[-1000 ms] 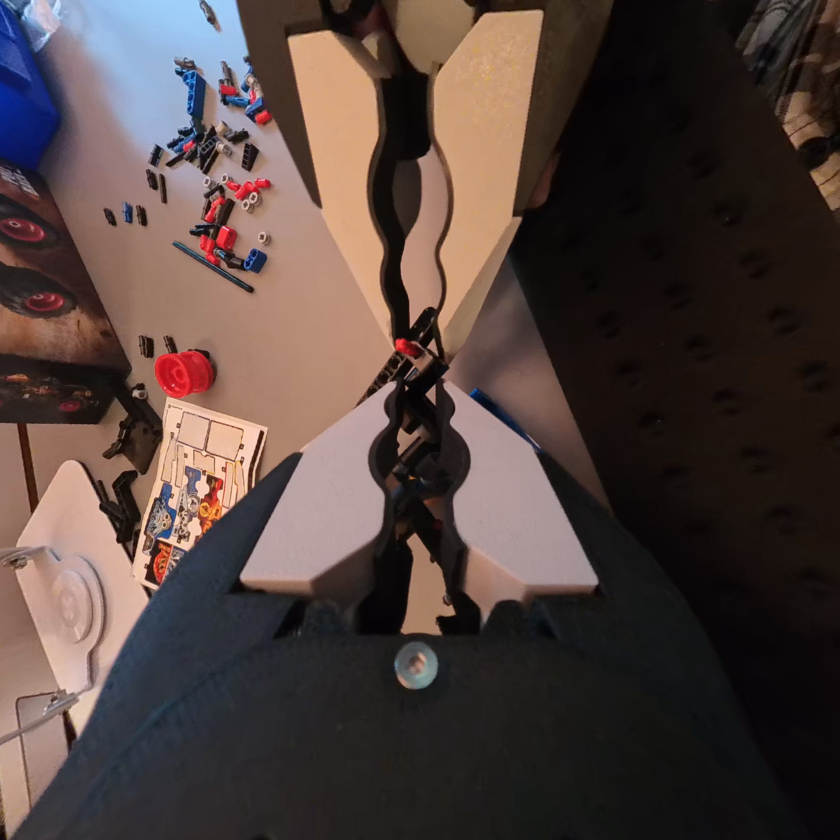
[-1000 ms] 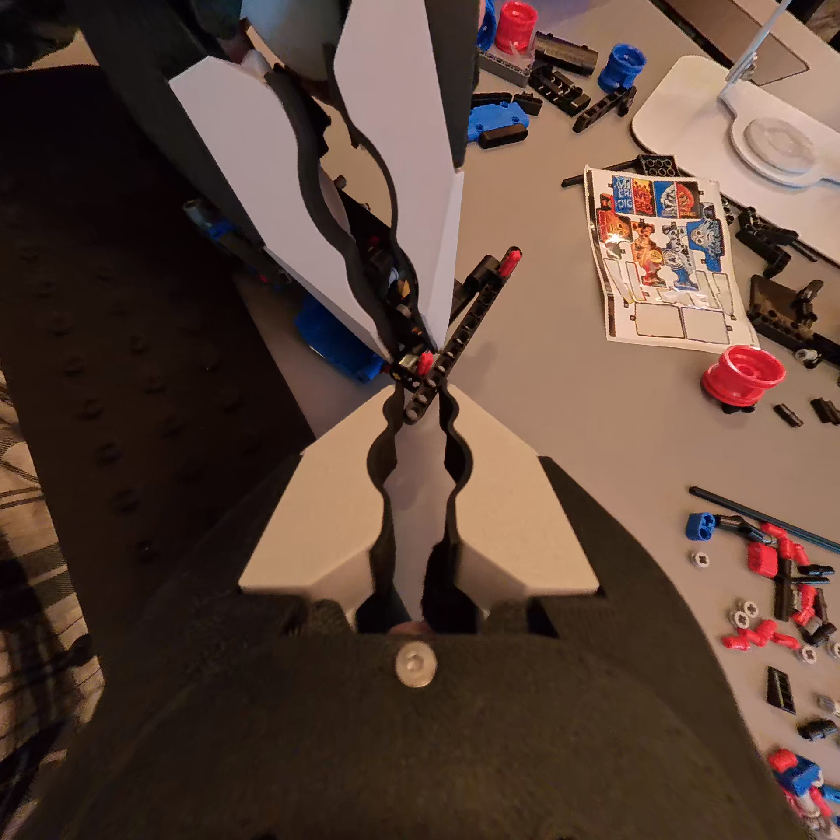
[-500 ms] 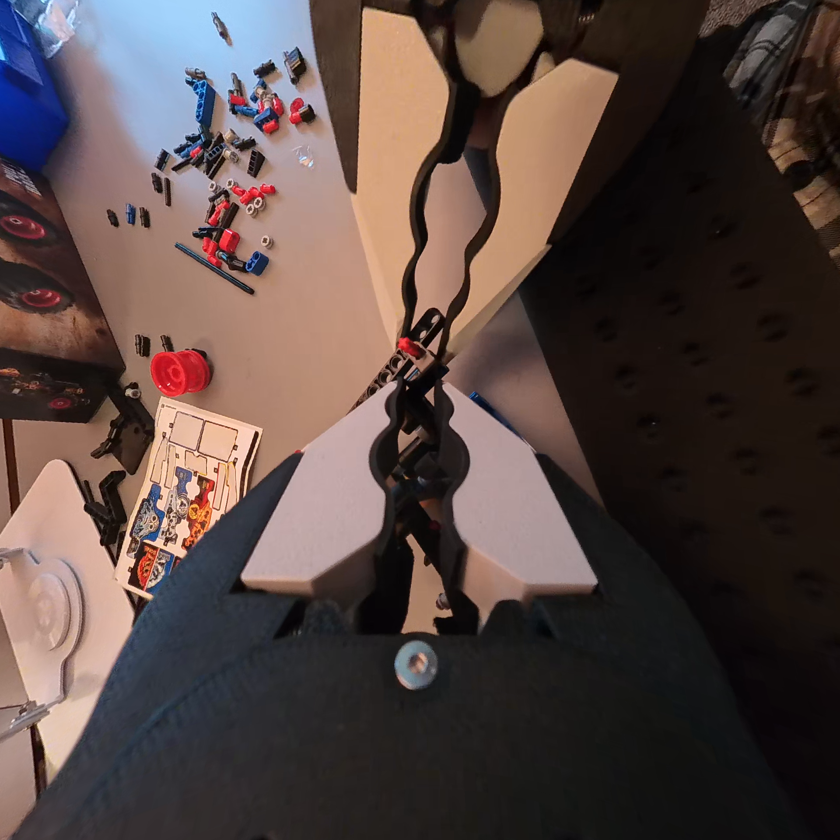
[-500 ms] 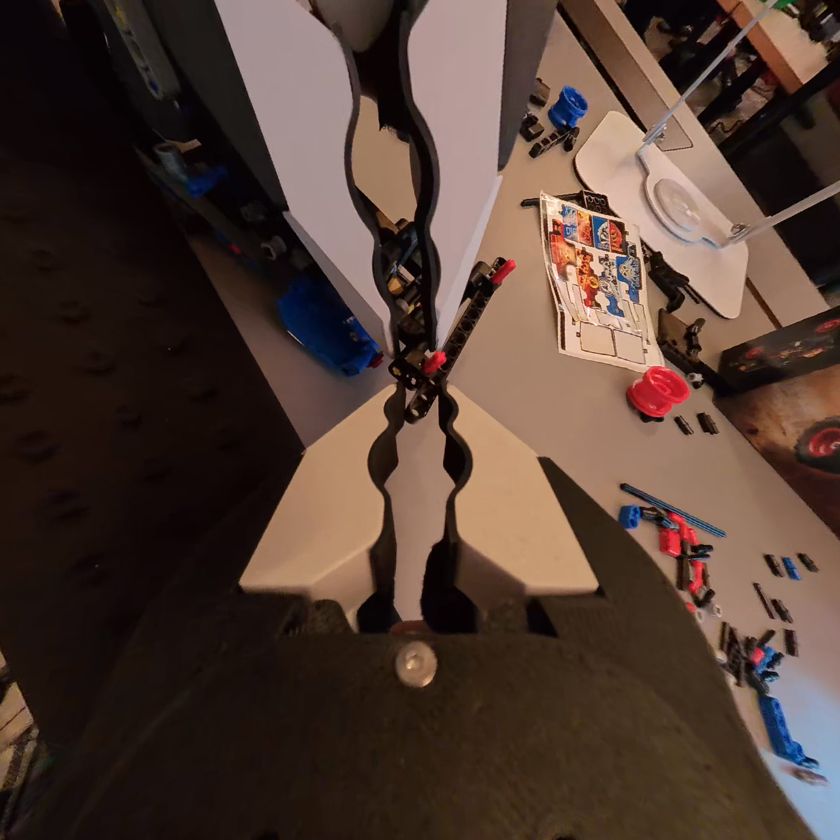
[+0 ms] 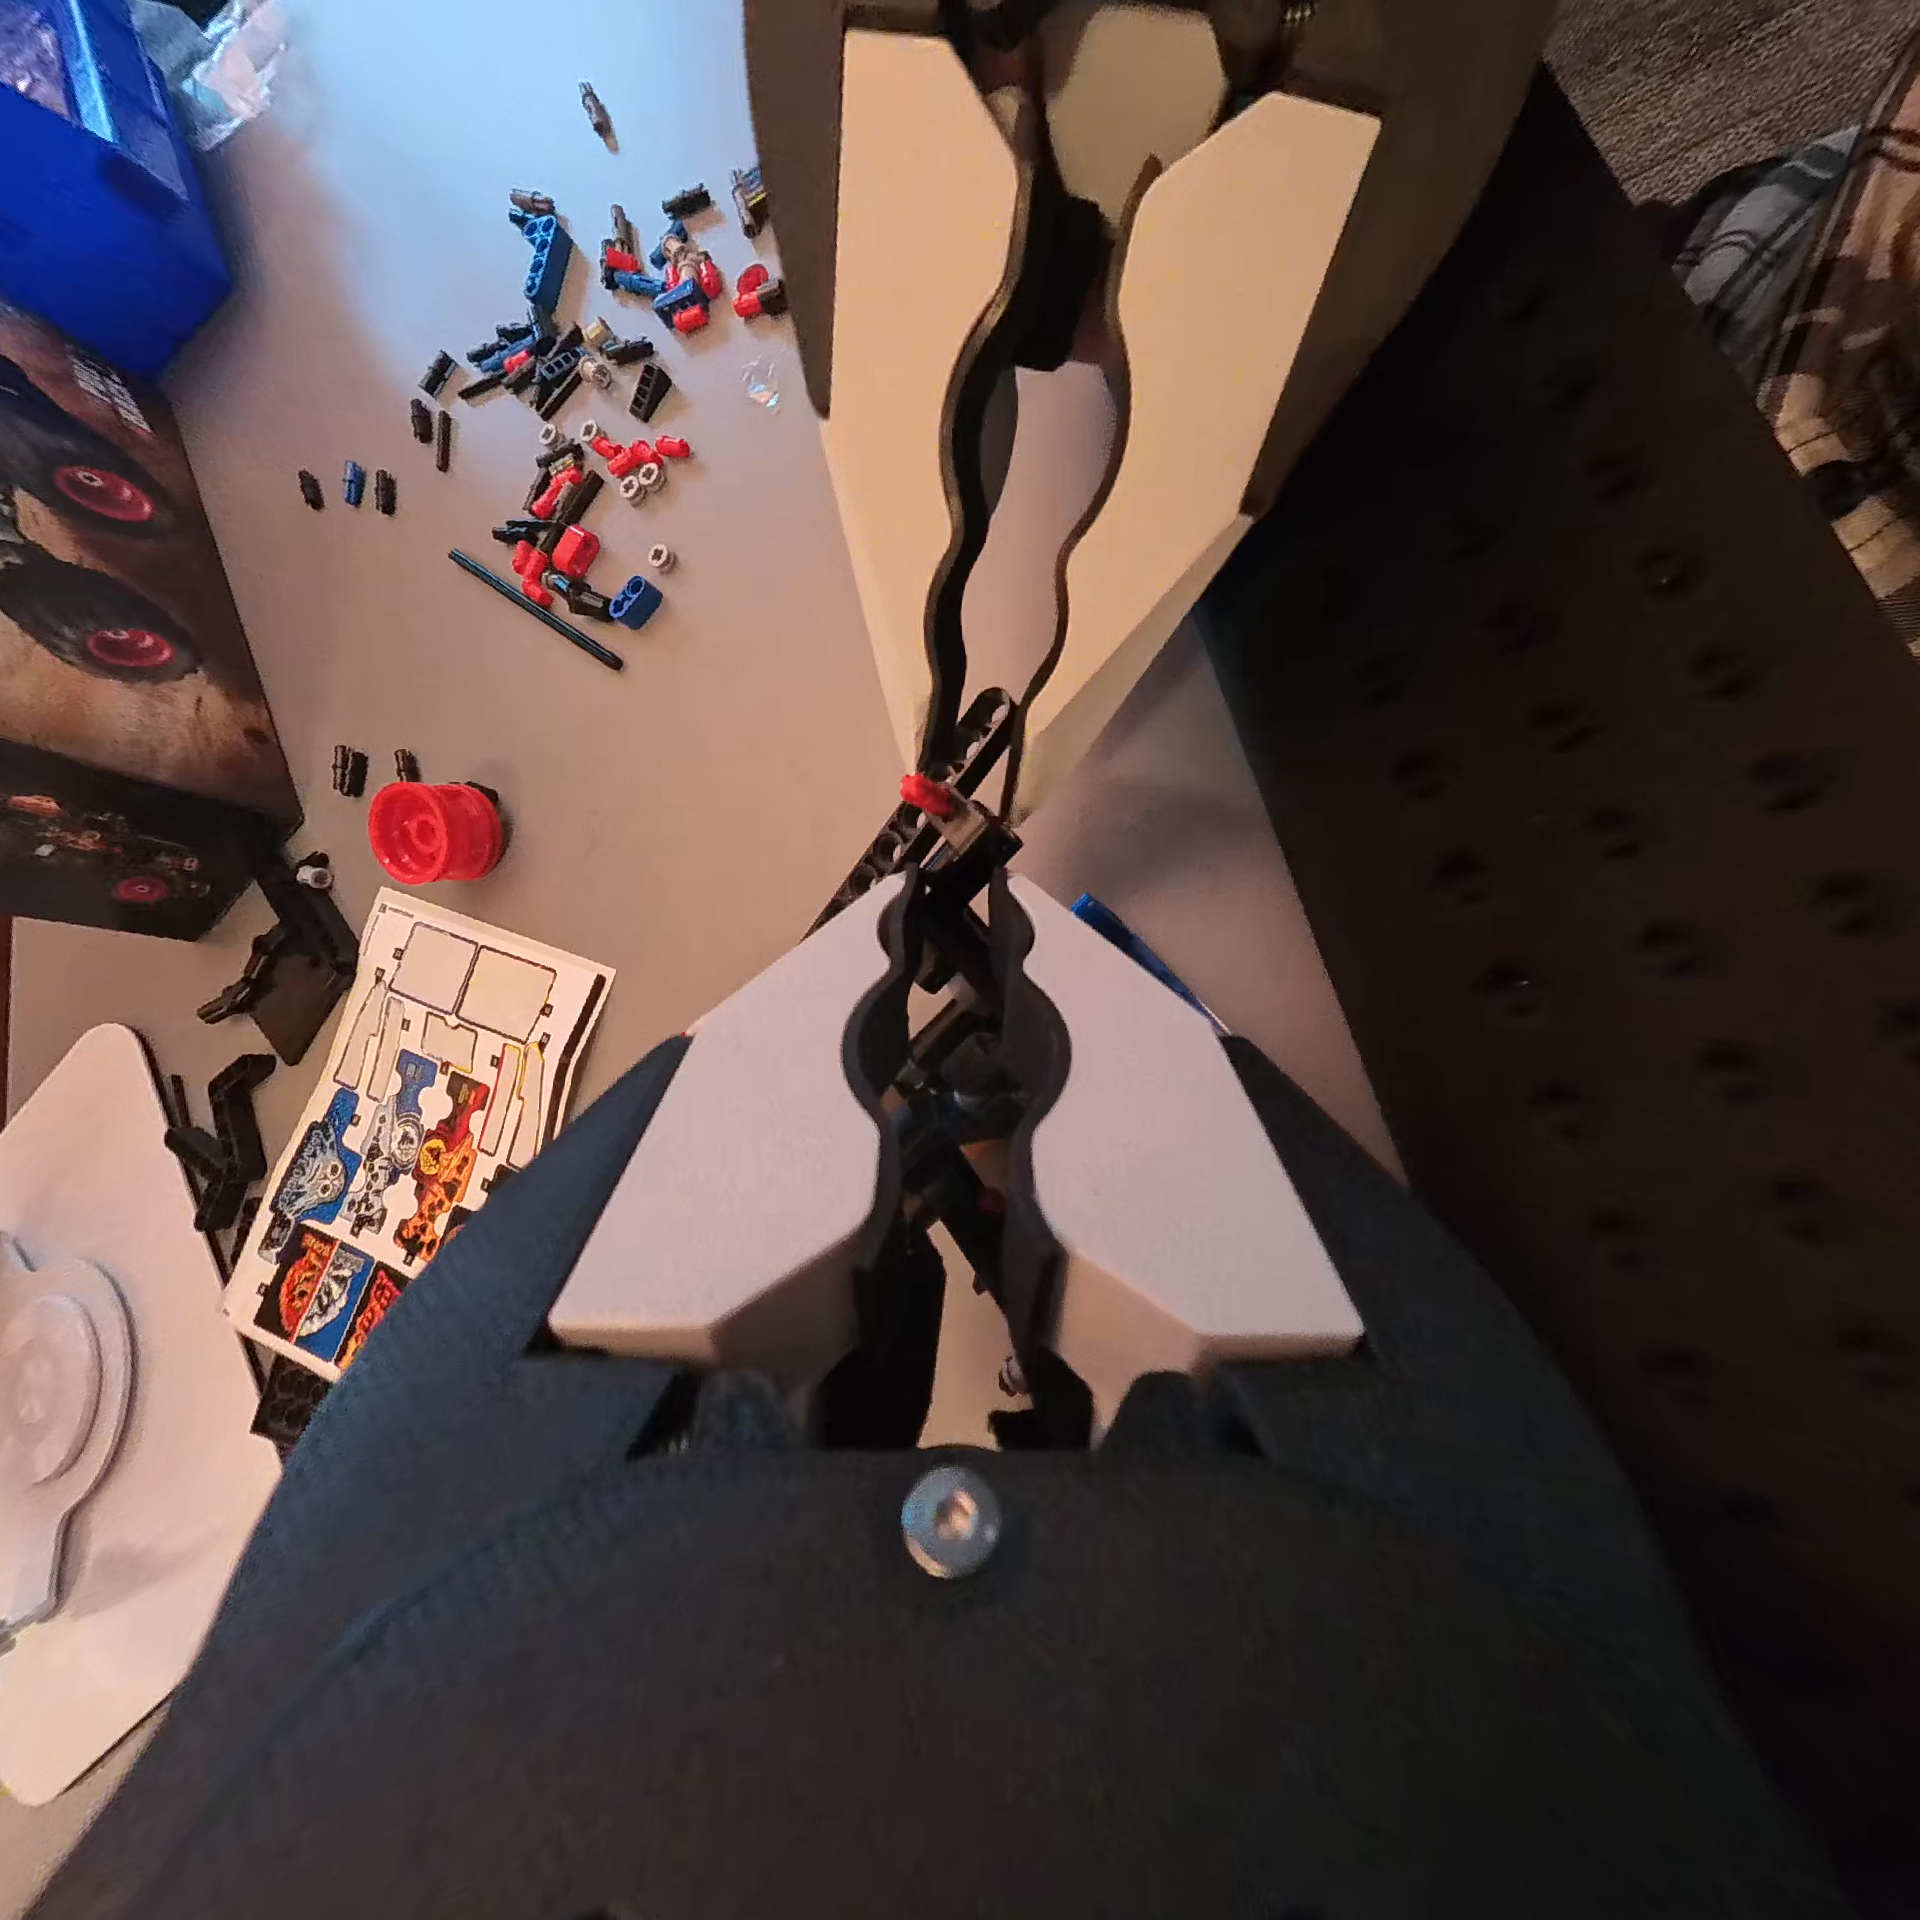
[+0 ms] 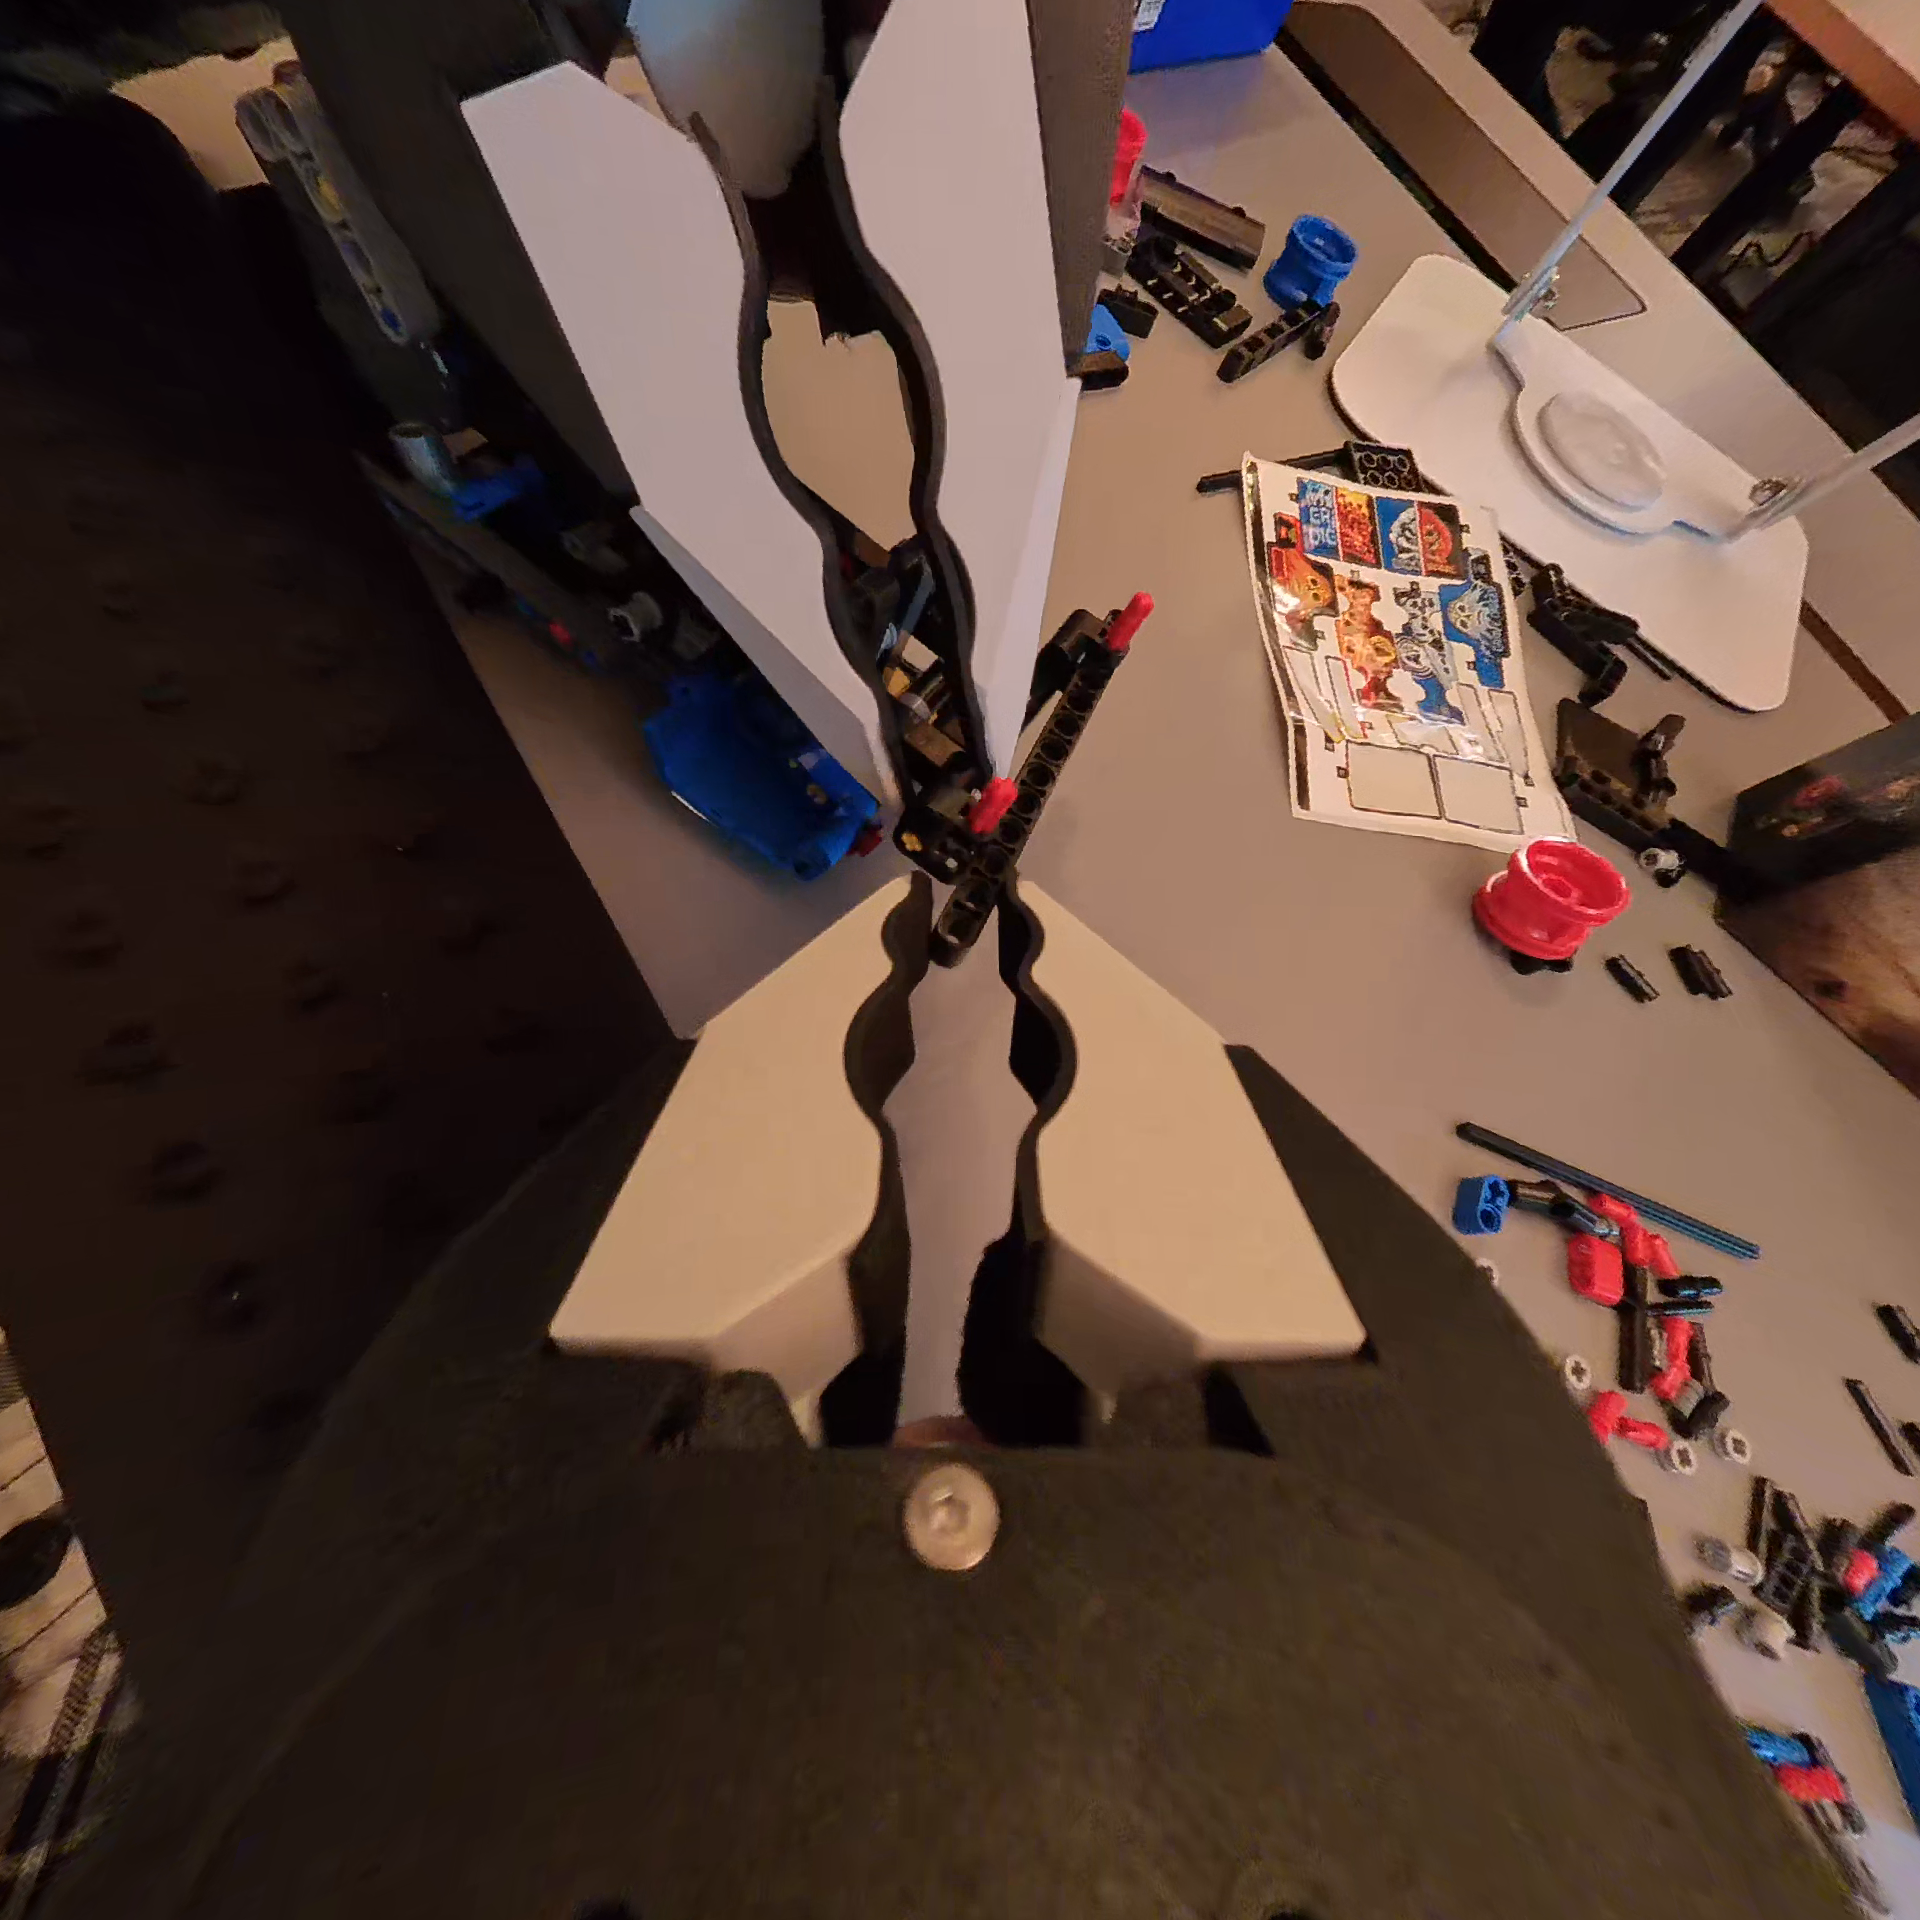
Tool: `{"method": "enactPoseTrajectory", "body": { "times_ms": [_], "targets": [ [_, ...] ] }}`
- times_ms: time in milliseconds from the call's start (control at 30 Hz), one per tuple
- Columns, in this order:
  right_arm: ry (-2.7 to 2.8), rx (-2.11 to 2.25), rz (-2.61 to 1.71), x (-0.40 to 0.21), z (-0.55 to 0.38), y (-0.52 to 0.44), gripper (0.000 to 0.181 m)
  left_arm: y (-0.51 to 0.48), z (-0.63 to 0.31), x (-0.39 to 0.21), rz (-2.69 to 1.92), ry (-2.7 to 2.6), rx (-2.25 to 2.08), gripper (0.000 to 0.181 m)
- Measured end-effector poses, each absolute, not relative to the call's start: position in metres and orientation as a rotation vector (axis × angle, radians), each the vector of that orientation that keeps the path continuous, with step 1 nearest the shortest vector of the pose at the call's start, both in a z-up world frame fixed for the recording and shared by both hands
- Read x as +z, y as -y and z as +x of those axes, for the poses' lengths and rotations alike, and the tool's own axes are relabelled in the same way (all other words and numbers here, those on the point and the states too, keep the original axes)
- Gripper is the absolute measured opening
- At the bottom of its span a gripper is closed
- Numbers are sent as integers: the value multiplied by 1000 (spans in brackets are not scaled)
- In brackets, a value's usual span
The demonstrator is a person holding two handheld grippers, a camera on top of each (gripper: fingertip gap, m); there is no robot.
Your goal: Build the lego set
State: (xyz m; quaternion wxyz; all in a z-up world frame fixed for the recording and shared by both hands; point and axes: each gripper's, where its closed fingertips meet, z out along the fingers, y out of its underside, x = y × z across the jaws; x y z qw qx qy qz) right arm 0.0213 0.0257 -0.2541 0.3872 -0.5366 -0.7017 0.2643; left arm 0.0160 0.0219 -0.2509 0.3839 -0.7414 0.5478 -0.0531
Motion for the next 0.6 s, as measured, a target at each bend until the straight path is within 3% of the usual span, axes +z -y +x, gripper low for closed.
{"method": "enactPoseTrajectory", "body": {
  "times_ms": [367, 600],
  "targets": [
    [1786, 1057, -1549, -247, 17, -25, 12, -25, 14, -247, -1907, -1303, -271, 9],
    [1798, 1033, -1513, -246, 12, -29, 11, -29, 8, -245, -1923, -1220, -374, 9]
  ]
}}
